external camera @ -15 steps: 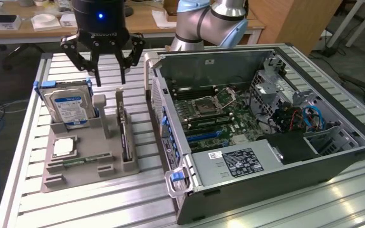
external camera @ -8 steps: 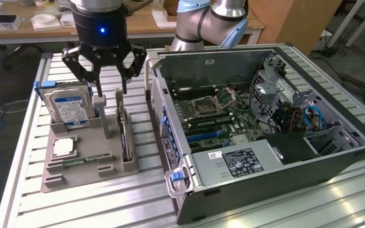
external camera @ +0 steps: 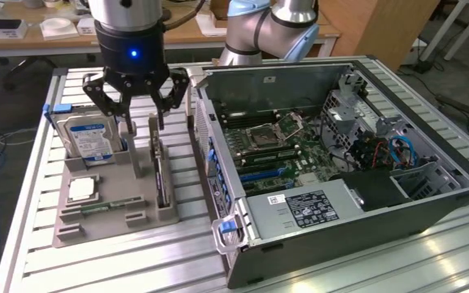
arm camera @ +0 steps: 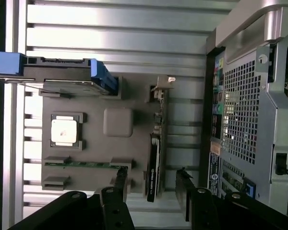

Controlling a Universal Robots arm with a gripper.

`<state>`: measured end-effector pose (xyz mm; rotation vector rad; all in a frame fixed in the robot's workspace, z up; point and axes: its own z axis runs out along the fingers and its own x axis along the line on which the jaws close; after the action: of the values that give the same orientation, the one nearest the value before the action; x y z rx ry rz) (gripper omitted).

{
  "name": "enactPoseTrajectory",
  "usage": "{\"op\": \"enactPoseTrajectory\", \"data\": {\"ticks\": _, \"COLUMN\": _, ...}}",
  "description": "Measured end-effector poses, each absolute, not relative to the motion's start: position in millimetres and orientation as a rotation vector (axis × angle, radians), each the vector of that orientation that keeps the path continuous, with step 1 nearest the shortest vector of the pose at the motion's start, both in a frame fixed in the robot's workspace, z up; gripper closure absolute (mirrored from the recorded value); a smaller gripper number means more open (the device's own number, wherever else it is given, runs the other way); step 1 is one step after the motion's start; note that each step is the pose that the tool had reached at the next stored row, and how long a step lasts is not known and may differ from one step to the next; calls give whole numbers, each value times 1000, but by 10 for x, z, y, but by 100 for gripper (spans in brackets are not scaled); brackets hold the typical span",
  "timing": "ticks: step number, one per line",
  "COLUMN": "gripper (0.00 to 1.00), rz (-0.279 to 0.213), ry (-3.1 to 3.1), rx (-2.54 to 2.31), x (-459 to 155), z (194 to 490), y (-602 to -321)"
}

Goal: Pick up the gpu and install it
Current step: 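Pick up the gpu and move the gpu toward the slot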

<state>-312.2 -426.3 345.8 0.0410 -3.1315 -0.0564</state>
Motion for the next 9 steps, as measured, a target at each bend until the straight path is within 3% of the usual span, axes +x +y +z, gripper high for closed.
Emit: {"op": "enactPoseTrajectory", "data": {"ticks": 9, "gripper": 47, "rz": -57, "ry": -3132, "rx": 41, "x": -3122, "z": 3293, "y": -4391}}
